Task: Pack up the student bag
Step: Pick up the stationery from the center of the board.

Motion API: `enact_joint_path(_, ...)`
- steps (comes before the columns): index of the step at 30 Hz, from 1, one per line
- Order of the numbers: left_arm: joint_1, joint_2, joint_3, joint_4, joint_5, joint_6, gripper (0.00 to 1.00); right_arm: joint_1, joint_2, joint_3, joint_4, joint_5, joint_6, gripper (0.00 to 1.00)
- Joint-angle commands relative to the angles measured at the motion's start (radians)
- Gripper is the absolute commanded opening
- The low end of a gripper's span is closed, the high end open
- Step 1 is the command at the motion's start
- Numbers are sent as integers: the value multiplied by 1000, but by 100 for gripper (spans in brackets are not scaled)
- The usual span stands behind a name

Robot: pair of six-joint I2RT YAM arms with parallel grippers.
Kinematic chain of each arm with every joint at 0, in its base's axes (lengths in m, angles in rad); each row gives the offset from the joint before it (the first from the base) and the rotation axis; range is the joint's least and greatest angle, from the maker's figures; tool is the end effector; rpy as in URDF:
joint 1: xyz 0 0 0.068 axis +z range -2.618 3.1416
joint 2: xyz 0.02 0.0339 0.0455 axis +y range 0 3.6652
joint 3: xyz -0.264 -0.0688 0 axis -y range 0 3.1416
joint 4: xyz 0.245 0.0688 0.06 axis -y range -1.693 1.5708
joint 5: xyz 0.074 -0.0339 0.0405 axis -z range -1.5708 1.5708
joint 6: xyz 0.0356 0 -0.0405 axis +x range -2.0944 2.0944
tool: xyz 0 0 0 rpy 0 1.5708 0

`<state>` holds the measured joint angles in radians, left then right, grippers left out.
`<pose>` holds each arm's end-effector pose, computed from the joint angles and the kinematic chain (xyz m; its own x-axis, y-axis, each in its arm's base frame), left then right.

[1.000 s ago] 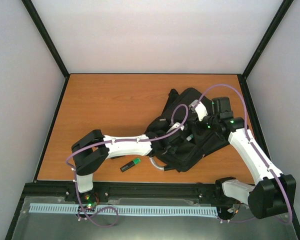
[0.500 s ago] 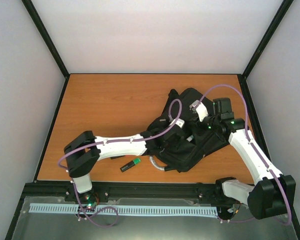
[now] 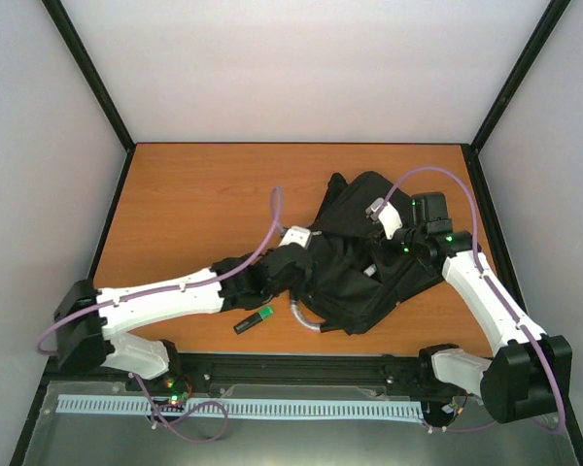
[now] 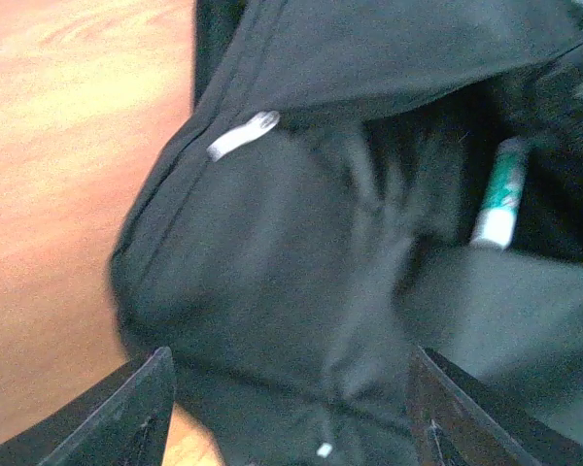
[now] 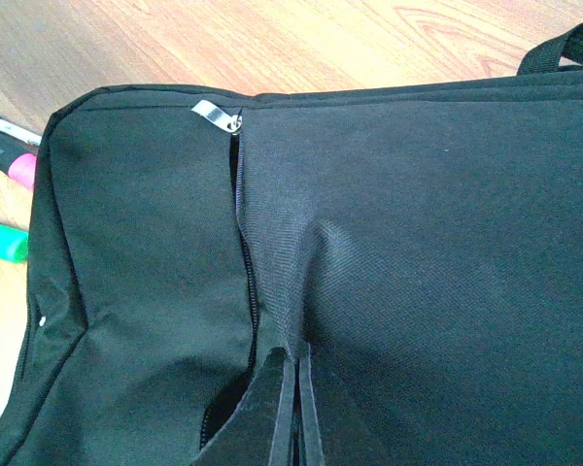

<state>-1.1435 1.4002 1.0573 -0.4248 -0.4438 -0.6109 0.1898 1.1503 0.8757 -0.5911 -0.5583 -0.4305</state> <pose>0.1393 -0.2689 0.2741 -0.6338 0.1418 -0.7604 0.4033 0.8994 -0.1685 0.2241 0.0623 0.2665 -0.4722 -0.4511 -0.7573 -0.7639 0.6381 0.0961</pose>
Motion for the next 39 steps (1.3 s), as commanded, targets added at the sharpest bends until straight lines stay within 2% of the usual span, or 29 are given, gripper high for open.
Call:
enact_joint_path(1, 20, -94, -73, -214, 14, -124, 69, -9, 4, -3, 39, 11, -39, 3)
enact_joint_path(7, 24, -161, -189, -333, 125, -228, 72, -10, -20, -4, 32, 7, -43, 3)
enact_joint_path(13, 24, -169, -272, -395, 183, -256, 86, -10, -20, -6, 29, -4, -43, 3)
enact_joint_path(17, 23, -133, -298, -413, 213, -255, 89, -10, -18, -6, 28, -9, -43, 3)
enact_joint_path(30, 42, 19, -318, -319, 253, -133, 92, -12, -9, -6, 23, -15, -46, 3)
enact_joint_path(34, 53, 62, -314, -277, 297, -91, 89, -12, -11, -7, 22, -15, -46, 3)
enact_joint_path(39, 53, 62, -313, -238, 404, -51, 73, -13, -8, -6, 22, -13, -49, 3)
